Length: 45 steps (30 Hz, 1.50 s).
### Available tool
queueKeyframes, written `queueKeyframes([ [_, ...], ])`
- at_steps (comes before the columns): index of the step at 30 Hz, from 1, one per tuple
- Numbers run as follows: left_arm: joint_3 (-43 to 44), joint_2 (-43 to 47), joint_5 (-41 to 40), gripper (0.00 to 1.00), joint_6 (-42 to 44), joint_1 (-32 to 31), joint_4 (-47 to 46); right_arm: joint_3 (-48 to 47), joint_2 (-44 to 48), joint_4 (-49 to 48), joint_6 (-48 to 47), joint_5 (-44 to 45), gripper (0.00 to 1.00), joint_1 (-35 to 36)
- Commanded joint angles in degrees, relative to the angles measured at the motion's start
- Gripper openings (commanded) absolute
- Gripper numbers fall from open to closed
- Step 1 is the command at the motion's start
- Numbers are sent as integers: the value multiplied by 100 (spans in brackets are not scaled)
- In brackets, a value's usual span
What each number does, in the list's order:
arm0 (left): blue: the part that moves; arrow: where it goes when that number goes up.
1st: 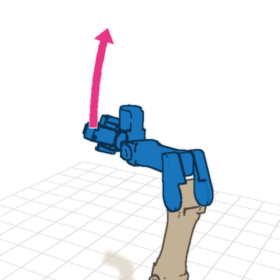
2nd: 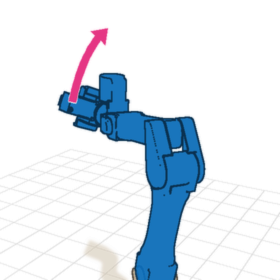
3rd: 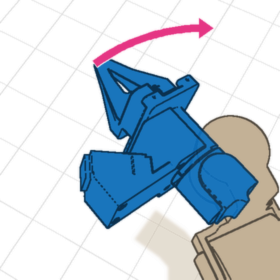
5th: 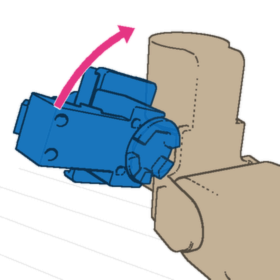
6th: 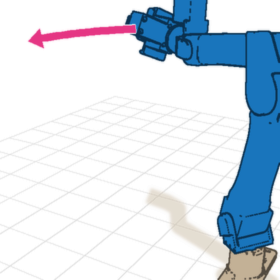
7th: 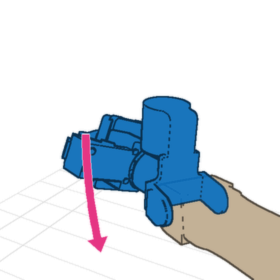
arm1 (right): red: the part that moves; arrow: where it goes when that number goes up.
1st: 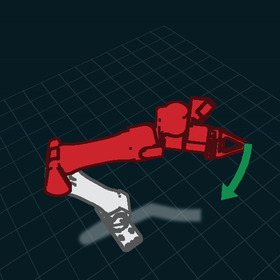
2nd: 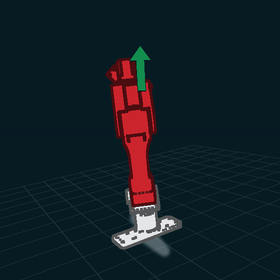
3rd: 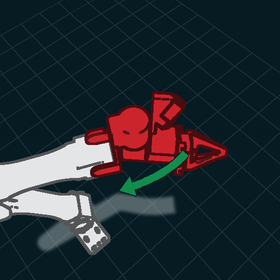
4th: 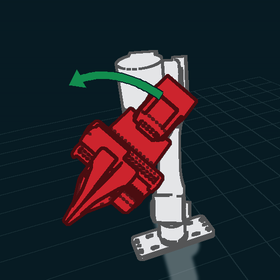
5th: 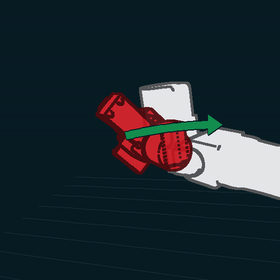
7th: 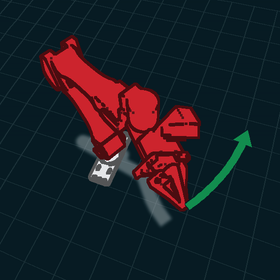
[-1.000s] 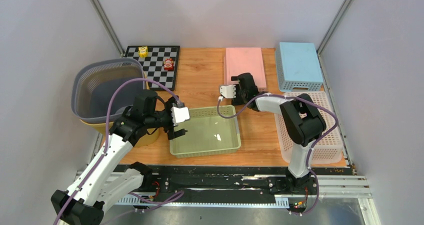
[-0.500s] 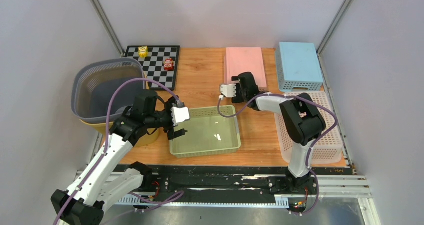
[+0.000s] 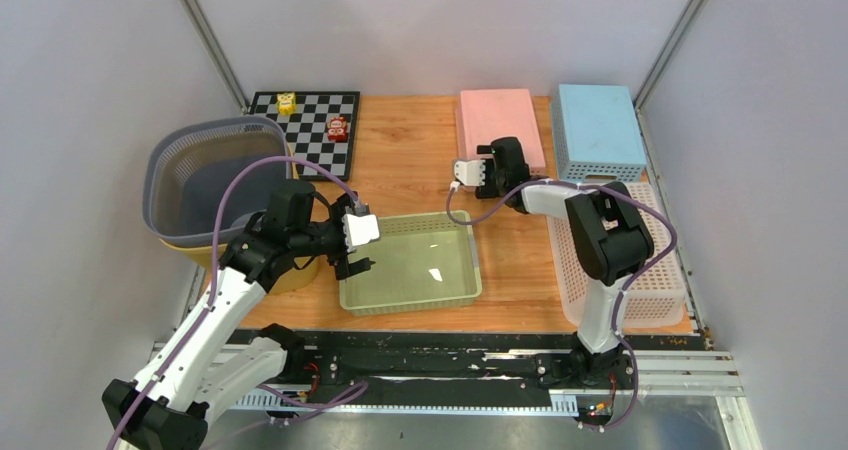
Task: Turn the large container upside down
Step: Move the container to the center of the board.
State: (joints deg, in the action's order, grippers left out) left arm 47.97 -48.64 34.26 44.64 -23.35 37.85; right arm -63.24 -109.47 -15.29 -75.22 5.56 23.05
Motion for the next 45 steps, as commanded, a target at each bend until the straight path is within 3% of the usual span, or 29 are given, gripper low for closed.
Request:
queueKeyframes([
  [1,-20,-38,53,100,80,50,61,-74,-182,342,-19,-133,83,-218],
  [45,-15,-8,81,100,124,50,117,-452,-441,476,945,463,83,-274],
])
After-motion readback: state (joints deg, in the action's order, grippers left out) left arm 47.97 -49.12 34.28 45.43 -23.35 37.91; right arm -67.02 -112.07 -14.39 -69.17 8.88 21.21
